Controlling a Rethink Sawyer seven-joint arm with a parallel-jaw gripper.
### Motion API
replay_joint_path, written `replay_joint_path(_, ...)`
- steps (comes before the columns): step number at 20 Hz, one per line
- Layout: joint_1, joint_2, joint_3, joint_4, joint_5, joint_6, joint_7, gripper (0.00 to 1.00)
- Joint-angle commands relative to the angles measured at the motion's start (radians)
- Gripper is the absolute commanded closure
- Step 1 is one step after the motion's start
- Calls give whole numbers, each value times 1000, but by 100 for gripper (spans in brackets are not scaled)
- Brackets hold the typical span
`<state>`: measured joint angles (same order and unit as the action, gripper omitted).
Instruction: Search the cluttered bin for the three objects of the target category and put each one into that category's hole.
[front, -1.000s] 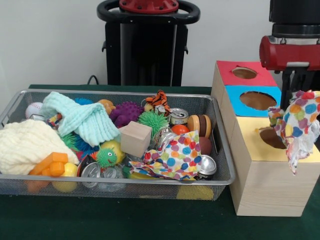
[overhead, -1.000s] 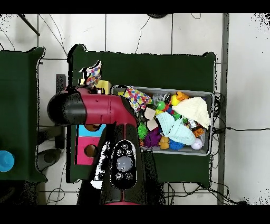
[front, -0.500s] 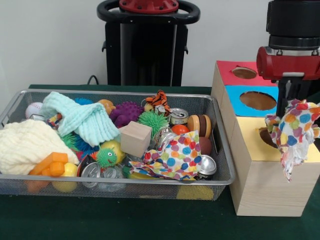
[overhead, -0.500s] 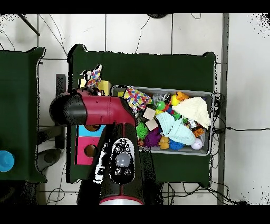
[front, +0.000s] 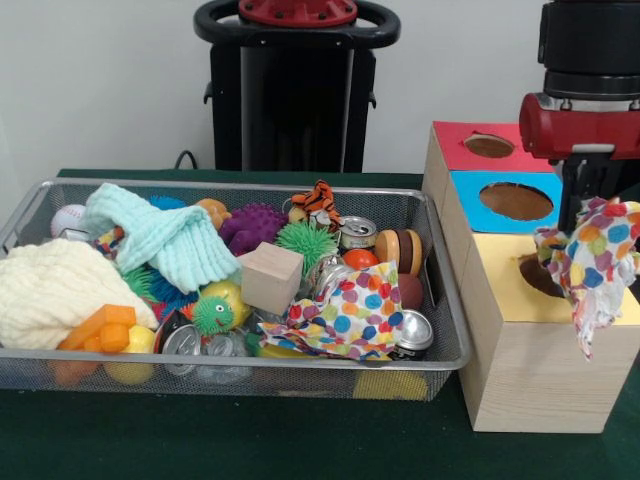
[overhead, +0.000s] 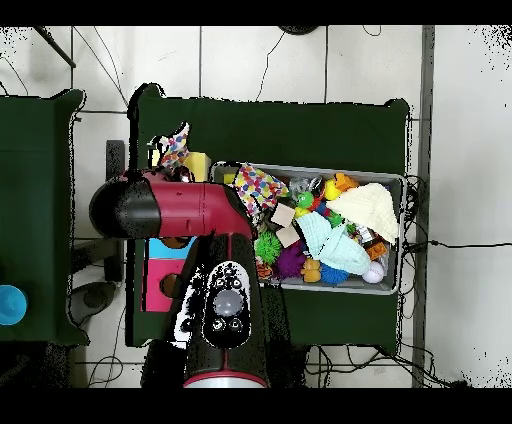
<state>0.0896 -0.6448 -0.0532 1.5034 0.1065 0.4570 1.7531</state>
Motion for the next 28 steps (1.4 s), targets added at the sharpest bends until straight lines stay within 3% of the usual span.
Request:
replay_joint_path(1,-6,23,27,-4,-39,147,74,100)
replay_joint_path(6,-18,3,20,-10,-50,179,53,100)
replay_joint_path(28,-47,4,17,16,-82,107,25,100)
